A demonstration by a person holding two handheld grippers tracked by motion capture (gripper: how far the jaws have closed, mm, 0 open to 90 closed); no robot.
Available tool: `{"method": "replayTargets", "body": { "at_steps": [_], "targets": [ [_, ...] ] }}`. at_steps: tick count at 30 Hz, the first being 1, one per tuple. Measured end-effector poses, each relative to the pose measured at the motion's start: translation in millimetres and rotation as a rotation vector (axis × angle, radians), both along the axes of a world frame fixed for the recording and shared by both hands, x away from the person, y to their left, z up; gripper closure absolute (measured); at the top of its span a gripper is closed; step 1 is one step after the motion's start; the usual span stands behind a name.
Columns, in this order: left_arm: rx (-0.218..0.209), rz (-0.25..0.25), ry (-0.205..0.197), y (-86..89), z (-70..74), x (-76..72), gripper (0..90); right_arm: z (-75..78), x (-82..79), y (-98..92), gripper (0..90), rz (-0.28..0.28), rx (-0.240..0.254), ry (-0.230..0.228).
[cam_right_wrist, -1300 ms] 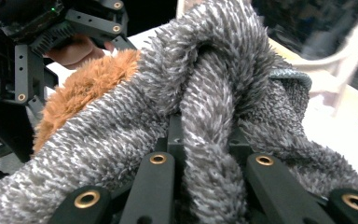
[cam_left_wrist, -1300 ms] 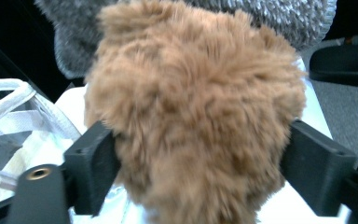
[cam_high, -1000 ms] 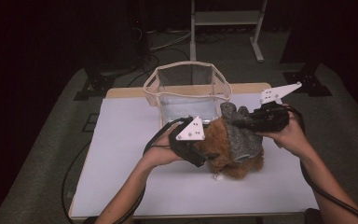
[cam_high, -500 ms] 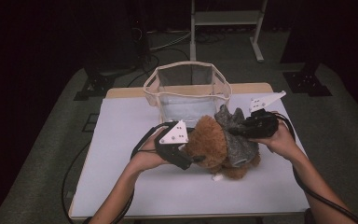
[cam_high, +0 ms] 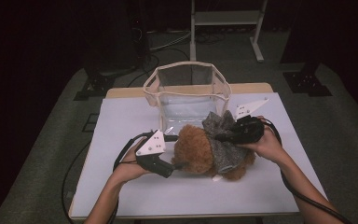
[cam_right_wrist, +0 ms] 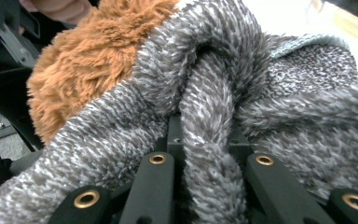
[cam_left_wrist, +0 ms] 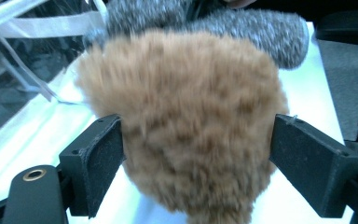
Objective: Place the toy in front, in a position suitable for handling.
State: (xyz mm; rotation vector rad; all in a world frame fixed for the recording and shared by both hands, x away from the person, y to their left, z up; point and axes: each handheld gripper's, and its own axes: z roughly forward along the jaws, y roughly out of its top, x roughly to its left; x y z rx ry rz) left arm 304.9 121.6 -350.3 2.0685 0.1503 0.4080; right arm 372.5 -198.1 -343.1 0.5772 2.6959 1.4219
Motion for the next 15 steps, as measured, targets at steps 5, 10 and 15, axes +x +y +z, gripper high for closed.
{"method": "replayTargets", "body": {
  "at_steps": [5, 10, 15],
  "targets": [
    [0.027, -0.021, -0.023, -11.6, -2.8, -1.4, 17.1, -6.6, -1.3, 14.3, 77.6, 0.022, -0.017, 0.0],
    [0.072, -0.011, -0.004, -14.1, -14.4, 3.1, 17.3, -6.0, -3.8, 14.6, 77.4, 0.028, -0.032, -0.006],
    [0.093, -0.015, 0.019, -16.5, -26.2, 6.9, 17.3, -5.2, -5.7, -3.8, 77.1, 0.005, -0.044, -0.015]
  ]
}}
